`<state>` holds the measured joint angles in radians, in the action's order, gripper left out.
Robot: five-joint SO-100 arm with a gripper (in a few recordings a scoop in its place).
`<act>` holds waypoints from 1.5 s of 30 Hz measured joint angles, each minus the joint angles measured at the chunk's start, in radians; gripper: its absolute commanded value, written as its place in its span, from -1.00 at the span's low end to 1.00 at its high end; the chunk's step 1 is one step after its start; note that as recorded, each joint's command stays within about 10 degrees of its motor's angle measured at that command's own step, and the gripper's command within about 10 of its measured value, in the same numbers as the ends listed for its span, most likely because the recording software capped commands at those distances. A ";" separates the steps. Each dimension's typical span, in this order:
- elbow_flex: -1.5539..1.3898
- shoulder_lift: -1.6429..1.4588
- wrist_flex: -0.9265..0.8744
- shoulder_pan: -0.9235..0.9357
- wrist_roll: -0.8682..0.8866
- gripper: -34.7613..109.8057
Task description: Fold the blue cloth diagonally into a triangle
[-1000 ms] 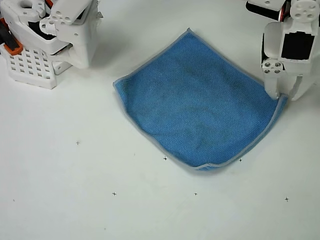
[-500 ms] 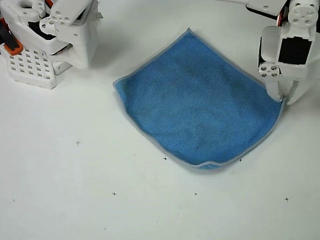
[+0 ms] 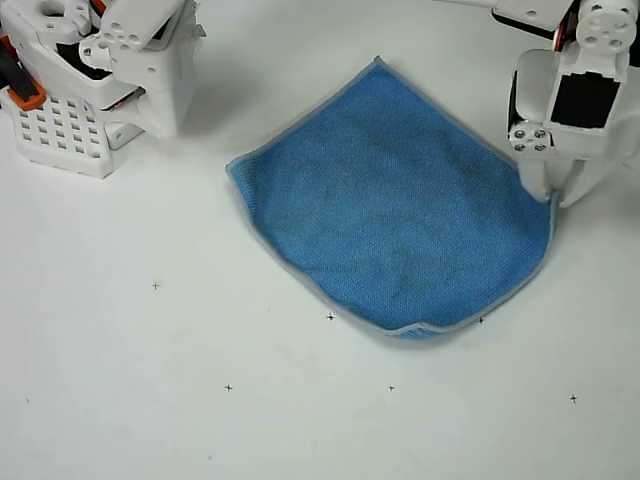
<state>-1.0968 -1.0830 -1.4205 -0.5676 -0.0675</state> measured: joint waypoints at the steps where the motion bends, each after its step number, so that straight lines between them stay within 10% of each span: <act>1: 0.000 0.000 -0.002 0.000 0.000 -0.52; 23: 0.150 -0.040 -0.247 0.063 -0.049 -0.52; 45: -0.426 -0.299 -0.163 0.091 -0.005 -0.52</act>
<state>-1.5232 -1.3821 -1.5831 -0.4771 -0.0721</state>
